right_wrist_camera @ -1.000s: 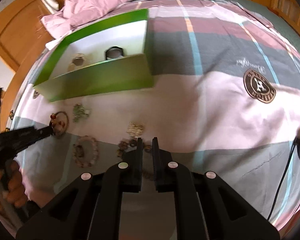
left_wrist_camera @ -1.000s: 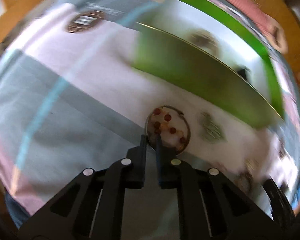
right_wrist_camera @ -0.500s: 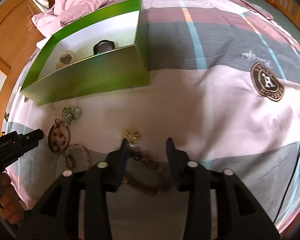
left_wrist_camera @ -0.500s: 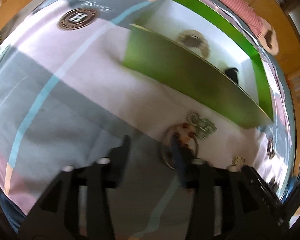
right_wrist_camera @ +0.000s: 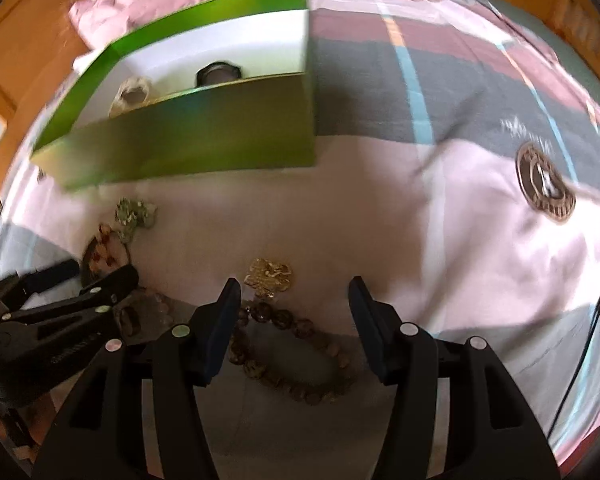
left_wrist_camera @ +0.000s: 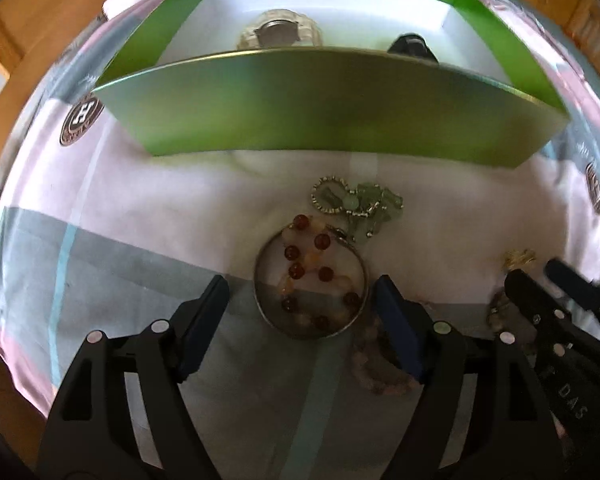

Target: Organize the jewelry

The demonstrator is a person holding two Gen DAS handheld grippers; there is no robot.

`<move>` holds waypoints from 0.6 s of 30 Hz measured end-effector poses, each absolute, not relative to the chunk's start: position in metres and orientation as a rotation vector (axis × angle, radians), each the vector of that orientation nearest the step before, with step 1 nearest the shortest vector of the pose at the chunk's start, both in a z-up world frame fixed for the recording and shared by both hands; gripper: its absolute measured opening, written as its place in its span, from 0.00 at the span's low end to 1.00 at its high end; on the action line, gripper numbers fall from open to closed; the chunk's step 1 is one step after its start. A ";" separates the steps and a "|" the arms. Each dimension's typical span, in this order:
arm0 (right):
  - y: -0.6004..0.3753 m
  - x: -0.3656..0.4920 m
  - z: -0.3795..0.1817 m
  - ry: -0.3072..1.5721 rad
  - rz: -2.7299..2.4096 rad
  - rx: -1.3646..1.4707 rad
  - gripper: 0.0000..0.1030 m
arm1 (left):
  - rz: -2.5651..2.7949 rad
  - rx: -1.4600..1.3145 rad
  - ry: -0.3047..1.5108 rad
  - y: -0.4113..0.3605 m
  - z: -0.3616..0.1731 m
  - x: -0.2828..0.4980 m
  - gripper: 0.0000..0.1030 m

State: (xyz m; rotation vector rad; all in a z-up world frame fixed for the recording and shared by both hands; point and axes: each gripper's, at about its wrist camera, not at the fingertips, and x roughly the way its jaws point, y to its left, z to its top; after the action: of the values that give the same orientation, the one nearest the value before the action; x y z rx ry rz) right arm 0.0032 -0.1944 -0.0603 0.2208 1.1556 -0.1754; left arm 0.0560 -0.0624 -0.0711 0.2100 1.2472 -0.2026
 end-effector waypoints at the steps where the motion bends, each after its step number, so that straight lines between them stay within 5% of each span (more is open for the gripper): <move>1: -0.191 0.005 -0.061 1.155 -0.170 0.195 0.54 | -0.209 0.205 1.244 -0.062 -0.071 0.056 0.66; 6: -0.177 0.013 -0.067 1.140 -0.167 0.093 0.60 | -0.233 0.150 1.250 -0.056 -0.068 0.057 0.58; 12: -0.181 0.011 -0.068 1.106 -0.171 0.099 0.60 | -0.228 0.131 1.269 -0.049 -0.068 0.058 0.68; 14: -0.181 0.010 -0.067 1.096 -0.167 0.092 0.51 | -0.226 0.167 1.263 -0.053 -0.068 0.056 0.69; 15: -0.179 0.011 -0.066 1.092 -0.163 0.085 0.39 | -0.224 0.185 1.258 -0.055 -0.068 0.055 0.68; 18: -0.177 0.011 -0.063 1.087 -0.148 0.077 0.26 | -0.234 0.192 1.247 -0.058 -0.067 0.051 0.57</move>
State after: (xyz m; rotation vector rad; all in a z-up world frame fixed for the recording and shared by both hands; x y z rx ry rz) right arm 0.0106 -0.1765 -0.0632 0.0770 1.0869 -0.1485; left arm 0.0507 -0.0580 -0.0674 0.1923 1.2469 -0.2338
